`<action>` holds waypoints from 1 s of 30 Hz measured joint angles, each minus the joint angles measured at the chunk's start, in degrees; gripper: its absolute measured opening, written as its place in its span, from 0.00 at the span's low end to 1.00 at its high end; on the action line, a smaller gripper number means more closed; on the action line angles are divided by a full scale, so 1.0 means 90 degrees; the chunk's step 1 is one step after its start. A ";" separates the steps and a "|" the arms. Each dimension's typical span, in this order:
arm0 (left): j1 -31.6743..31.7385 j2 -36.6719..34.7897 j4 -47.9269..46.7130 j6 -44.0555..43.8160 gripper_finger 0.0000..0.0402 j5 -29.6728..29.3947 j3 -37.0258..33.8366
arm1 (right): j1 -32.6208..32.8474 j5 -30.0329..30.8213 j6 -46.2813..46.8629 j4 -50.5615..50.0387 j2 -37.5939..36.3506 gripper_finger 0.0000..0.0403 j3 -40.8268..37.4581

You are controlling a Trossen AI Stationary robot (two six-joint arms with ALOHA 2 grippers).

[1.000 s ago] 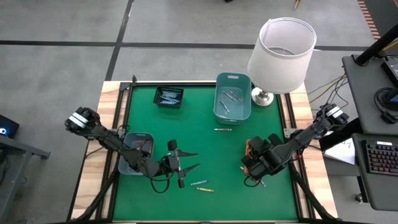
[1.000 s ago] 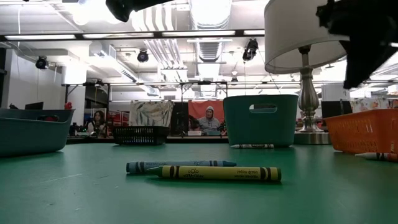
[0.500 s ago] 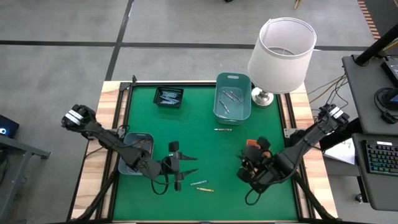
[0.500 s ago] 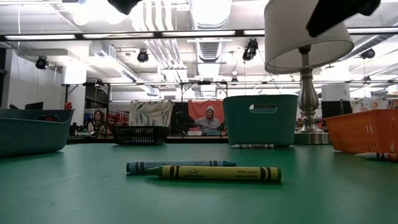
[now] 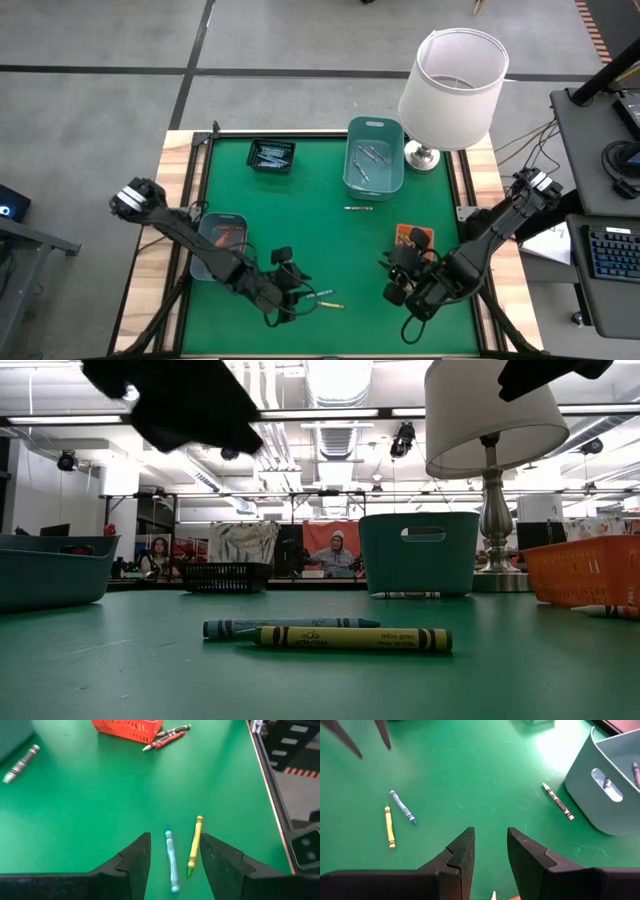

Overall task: Sort crayons
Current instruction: Put the blue crayon into the black bin

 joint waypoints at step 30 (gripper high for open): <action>0.0171 0.1924 0.1808 0.0279 0.49 -0.0060 0.0011 | 0.0063 0.0003 0.0340 0.0418 0.0000 0.24 -0.0523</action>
